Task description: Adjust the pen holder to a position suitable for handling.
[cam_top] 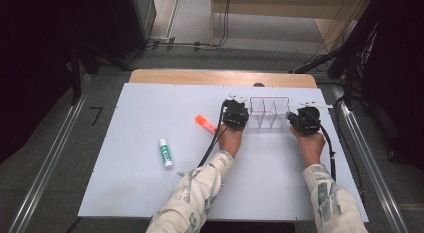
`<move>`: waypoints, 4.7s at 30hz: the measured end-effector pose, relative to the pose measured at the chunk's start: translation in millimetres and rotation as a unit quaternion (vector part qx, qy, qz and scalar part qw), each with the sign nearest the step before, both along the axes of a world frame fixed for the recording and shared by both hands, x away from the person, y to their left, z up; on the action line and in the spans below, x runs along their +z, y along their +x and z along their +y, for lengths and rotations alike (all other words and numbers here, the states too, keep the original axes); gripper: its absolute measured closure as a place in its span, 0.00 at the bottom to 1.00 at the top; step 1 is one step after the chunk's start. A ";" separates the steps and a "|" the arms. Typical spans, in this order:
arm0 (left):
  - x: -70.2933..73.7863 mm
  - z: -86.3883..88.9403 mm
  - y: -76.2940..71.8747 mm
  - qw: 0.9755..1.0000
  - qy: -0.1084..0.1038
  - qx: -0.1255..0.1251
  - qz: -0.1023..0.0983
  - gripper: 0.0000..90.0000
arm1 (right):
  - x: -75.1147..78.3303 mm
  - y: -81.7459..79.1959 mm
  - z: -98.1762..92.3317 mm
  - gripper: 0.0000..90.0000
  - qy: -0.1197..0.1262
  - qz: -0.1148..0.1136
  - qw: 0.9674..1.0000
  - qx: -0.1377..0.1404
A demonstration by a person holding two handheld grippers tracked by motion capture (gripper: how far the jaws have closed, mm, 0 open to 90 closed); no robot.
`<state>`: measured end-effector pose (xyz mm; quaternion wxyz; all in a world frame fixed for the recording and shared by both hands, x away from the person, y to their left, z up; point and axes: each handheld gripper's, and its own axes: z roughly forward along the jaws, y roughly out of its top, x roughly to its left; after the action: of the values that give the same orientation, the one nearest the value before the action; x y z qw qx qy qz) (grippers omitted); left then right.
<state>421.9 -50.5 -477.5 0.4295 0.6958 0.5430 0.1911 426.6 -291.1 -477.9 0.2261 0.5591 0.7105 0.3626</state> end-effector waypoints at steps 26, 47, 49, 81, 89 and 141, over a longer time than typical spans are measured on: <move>3.0 59.7 -7.5 0.999 0.012 0.015 0.035 1.00 | -1.4 -6.3 51.5 0.98 0.011 0.002 0.999 0.048; 1.2 105.8 -4.4 0.998 0.004 0.053 0.037 1.00 | 0.8 8.6 107.1 0.98 0.008 0.004 0.998 0.066; 1.1 106.1 -4.2 0.998 0.005 0.053 0.037 1.00 | 1.3 9.2 107.4 0.98 0.007 0.002 0.998 0.065; 18.1 157.5 -50.3 0.996 0.055 0.072 -0.008 0.63 | 1.6 -37.2 69.7 0.68 0.002 -0.012 0.995 0.104; 17.3 163.8 -66.2 0.992 0.078 0.102 -0.014 0.26 | 8.3 -54.9 53.5 0.50 0.007 -0.010 0.995 0.102; -1.2 242.7 -152.9 0.989 0.053 0.139 -0.013 0.11 | 5.5 -122.8 -7.8 0.29 -0.015 0.006 0.998 0.059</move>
<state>269.0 192.2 -478.7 0.3681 0.6327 0.6179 0.2870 303.8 -298.8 -472.4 0.2085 0.5148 0.7492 0.3609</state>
